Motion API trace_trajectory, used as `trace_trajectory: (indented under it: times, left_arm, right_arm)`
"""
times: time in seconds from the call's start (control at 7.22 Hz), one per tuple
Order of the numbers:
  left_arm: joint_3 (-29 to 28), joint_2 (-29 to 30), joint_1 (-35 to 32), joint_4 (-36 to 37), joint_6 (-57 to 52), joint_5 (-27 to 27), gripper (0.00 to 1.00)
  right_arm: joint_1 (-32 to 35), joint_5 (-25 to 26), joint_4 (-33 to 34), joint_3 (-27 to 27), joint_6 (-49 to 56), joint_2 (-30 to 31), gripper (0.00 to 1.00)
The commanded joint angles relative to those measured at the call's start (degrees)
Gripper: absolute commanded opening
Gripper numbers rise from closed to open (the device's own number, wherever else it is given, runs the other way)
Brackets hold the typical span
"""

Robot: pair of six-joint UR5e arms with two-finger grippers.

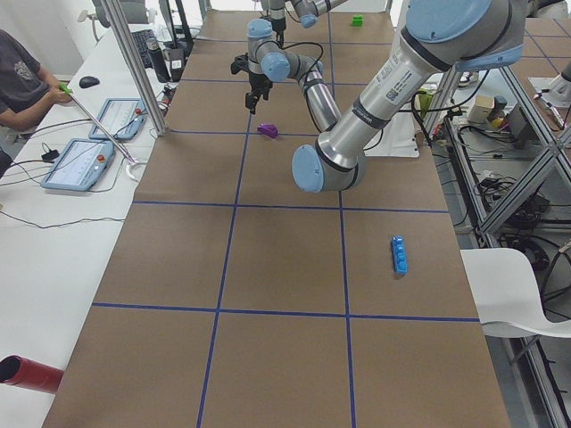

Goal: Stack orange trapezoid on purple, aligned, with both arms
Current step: 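Carry the orange block with the right gripper over the purple block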

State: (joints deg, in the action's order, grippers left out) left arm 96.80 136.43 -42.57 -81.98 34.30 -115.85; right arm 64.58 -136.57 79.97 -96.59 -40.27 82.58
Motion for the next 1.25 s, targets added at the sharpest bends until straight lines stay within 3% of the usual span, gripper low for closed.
trace_trajectory:
  times: [0.0, 0.28, 0.55, 0.83, 1.11]
  left_arm:
    - [2.5, -5.1, -2.8, 0.4, -3.9, -0.3, 1.00]
    - [6.2, -12.6, -8.6, 2.5, -14.5, -1.3, 1.00]
    - [6.6, -21.3, -16.9, 1.5, -27.6, -4.1, 1.00]
    - [6.5, -29.9, -25.3, 0.3, -34.9, -5.0, 1.00]
    - [6.6, -35.8, -30.3, -2.9, -36.5, -9.0, 1.00]
  right_arm:
    - [0.0, -0.2, 17.0, -1.9, -2.1, -14.4, 0.00]
    - [-5.1, 1.0, 25.1, 1.1, -13.9, -27.4, 0.00]
    - [-14.0, 7.7, 25.0, 5.2, -31.6, -38.0, 0.00]
    - [-20.2, 11.9, 24.6, 8.0, -42.3, -43.7, 0.00]
    - [-24.1, 15.6, 23.5, 8.0, -46.1, -43.9, 0.00]
